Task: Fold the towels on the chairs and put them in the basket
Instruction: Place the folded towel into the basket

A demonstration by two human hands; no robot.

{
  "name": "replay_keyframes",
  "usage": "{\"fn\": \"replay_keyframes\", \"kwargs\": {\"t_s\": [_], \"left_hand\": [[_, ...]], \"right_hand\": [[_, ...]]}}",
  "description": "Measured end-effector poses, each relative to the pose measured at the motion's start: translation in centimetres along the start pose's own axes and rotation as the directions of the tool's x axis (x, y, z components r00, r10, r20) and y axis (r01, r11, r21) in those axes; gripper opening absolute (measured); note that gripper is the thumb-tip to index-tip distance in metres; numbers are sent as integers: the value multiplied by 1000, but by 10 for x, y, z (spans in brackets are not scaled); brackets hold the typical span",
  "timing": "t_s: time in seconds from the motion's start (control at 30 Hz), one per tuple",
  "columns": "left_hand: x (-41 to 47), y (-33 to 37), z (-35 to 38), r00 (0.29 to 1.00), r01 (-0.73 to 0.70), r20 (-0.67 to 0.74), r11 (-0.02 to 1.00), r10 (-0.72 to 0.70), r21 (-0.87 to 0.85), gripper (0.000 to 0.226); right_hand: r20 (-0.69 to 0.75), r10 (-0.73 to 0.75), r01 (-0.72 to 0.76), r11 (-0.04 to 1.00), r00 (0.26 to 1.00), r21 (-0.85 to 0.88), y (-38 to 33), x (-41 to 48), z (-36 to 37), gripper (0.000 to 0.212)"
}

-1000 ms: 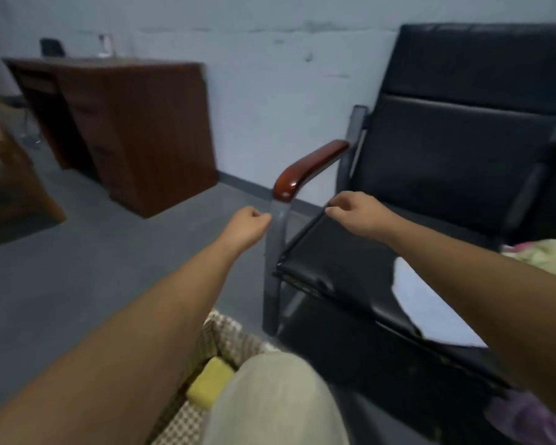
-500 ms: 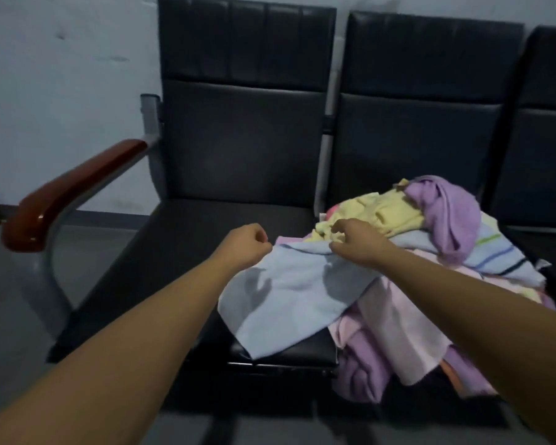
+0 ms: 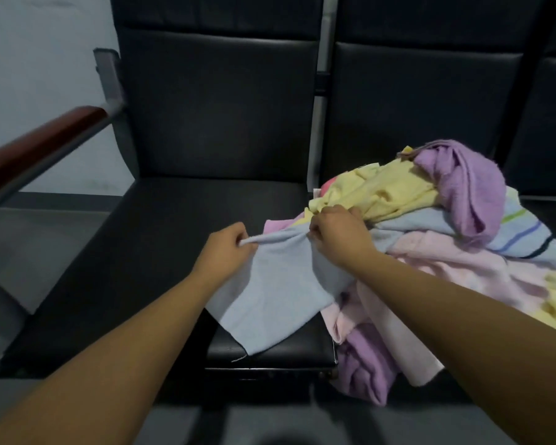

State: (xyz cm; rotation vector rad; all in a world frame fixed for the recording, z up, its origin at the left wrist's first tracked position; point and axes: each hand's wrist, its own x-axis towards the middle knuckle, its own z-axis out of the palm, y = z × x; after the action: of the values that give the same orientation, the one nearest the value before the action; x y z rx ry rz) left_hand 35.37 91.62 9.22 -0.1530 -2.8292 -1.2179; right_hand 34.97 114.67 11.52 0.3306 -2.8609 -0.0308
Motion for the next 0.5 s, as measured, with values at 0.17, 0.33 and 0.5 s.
{"fn": "replay_keyframes", "kwargs": {"t_s": [0.17, 0.33, 0.5], "left_hand": [[-1, 32, -62, 979, -12, -192, 930, -63, -367, 26], [-26, 34, -103, 972, -38, -220, 867, -84, -496, 35], [-55, 28, -118, 982, 17, -166, 926, -86, -377, 21]], "right_hand": [[-163, -5, 16, 998, 987, 65, -13, 6, -39, 23], [-141, 36, -58, 986, 989, -155, -21, -8, -73, 18], [-231, 8, -10, 1000, 973, -8, -57, 0, -133, 16]]}}
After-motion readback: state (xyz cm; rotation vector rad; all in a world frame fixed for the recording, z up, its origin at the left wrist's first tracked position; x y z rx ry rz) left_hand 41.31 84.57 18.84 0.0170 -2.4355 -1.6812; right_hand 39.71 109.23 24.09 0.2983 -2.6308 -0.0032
